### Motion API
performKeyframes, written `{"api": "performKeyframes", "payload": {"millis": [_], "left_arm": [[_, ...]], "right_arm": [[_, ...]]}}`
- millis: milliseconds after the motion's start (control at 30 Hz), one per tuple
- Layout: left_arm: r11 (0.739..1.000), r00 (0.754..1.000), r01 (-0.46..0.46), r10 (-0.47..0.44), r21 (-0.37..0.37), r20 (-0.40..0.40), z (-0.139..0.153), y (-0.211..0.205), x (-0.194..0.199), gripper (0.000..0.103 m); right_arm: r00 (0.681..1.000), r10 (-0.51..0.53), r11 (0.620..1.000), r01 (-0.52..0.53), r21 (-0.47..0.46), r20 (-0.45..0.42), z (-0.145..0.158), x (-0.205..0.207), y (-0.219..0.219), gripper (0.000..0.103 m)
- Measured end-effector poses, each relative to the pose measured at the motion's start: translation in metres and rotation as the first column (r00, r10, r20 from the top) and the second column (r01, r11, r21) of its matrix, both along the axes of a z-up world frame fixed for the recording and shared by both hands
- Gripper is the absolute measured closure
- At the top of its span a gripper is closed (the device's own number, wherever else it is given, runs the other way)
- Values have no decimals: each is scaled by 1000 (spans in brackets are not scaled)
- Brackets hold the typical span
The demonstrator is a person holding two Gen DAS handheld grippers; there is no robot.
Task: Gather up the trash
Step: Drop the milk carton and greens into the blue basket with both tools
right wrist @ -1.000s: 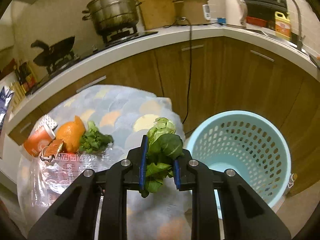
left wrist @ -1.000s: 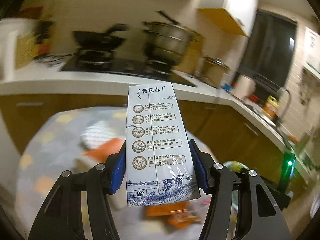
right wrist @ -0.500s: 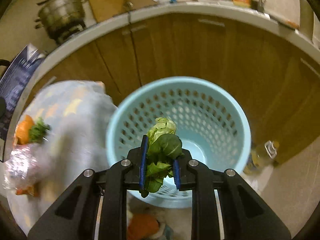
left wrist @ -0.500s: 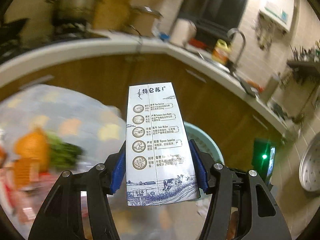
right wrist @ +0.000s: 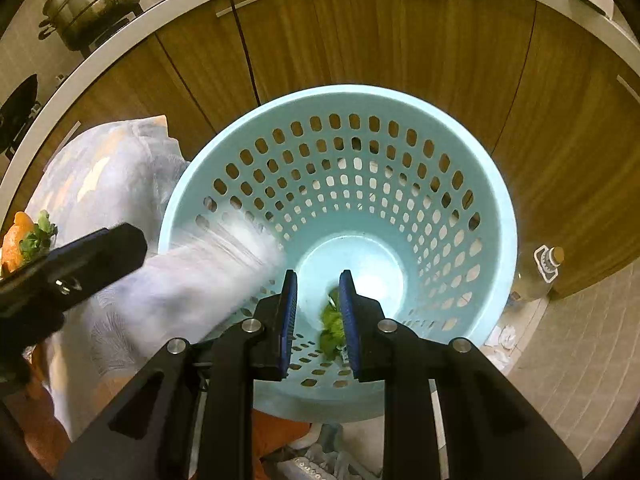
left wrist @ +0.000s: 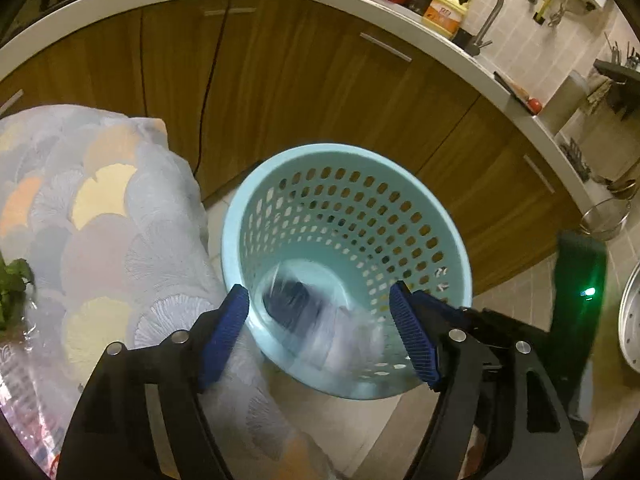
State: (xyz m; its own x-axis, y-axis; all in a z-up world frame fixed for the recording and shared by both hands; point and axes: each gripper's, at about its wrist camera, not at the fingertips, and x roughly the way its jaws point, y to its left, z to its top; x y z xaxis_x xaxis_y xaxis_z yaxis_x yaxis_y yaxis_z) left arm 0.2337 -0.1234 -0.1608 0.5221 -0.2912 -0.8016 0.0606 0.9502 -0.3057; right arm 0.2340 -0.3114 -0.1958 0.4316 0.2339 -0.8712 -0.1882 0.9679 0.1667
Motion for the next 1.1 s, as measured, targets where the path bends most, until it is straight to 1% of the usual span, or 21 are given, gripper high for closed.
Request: {"api": "performKeyframes", "payload": {"millis": [100, 267, 467, 667, 767, 833, 867, 933, 1033, 1100], "left_arm": [[1000, 1000, -5, 5, 4, -4, -1, 3, 0, 32], [1000, 1000, -19, 19, 1, 23, 4, 8, -7, 32], [999, 997, -50, 51, -14, 59, 18, 17, -24, 32], [995, 986, -94, 96, -17, 133, 46, 33, -58, 32], [992, 974, -126, 126, -8, 187, 66, 49, -80, 32], [987, 960, -161, 157, 0, 230, 80, 64, -100, 32], [985, 955, -174, 168, 3, 245, 85, 70, -107, 30], [975, 936, -222, 209, 14, 284, 97, 89, -128, 28], [952, 903, -305, 277, 36, 329, 110, 123, -157, 26], [928, 876, -368, 329, 49, 354, 116, 150, -178, 23]], "right_arm": [[1000, 0, 1000, 0, -2, 10, 2, -1, -1, 81], [999, -1, 1000, 0, 5, 36, 11, -3, 0, 81], [997, 17, 1000, -18, 15, 77, 26, -11, 7, 81], [988, 76, 996, -82, 36, 138, 50, -28, 30, 81], [976, 125, 990, -134, 38, 179, 62, -39, 50, 81], [966, 155, 985, -167, 42, 205, 68, -47, 65, 81], [962, 168, 982, -181, 45, 215, 70, -51, 71, 81], [949, 208, 973, -225, 46, 239, 74, -62, 90, 81], [930, 259, 959, -280, 44, 262, 77, -77, 117, 81], [918, 290, 949, -312, 41, 271, 80, -85, 132, 81]]}}
